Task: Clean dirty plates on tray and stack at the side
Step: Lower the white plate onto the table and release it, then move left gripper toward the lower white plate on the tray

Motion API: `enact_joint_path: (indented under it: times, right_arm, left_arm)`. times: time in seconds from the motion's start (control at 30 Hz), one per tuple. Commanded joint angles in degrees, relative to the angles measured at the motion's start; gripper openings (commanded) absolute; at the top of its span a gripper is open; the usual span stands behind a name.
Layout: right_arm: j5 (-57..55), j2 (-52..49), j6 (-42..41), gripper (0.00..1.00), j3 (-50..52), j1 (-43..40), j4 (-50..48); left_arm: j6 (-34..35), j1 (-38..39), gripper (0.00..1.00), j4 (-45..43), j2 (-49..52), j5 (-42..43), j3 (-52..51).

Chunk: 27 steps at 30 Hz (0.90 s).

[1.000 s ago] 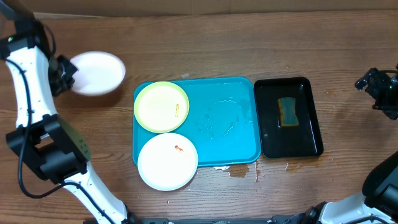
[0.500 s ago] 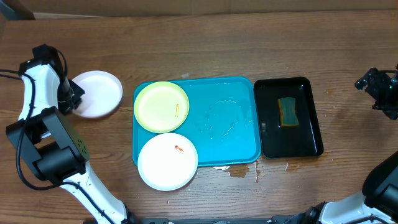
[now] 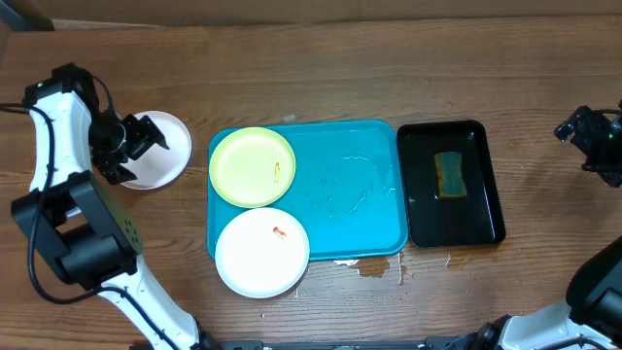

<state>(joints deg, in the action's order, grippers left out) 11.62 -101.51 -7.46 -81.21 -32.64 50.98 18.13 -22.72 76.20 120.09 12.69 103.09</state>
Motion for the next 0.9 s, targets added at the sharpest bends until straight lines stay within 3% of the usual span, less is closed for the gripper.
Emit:
enact_joint_path:
  times: [0.0, 0.27, 0.53, 0.7, 0.87]
  right_arm:
    - [0.0, 0.4, -0.2, 1.00, -0.5, -0.2, -0.3]
    - [0.0, 0.4, -0.2, 1.00, -0.5, -0.2, -0.3]
    - [0.0, 0.4, -0.2, 1.00, -0.5, -0.2, -0.3]
    - [0.0, 0.4, -0.2, 1.00, -0.5, -0.2, -0.3]
    - [0.0, 0.4, -0.2, 1.00, -0.5, -0.2, -0.3]
  left_arm:
    - [-2.5, 3.1, 0.88, 3.5, -9.0, 3.3, 1.8]
    - [-2.6, 13.0, 0.89, 13.4, -21.6, -3.5, 0.7]
    - [-1.1, 28.3, 0.87, 19.9, -22.4, -7.4, -2.3]
    - [5.1, 37.8, 0.88, 19.8, -25.4, -11.8, -10.0]
    - [10.3, 41.7, 0.87, 16.5, -33.1, -12.4, -22.4]
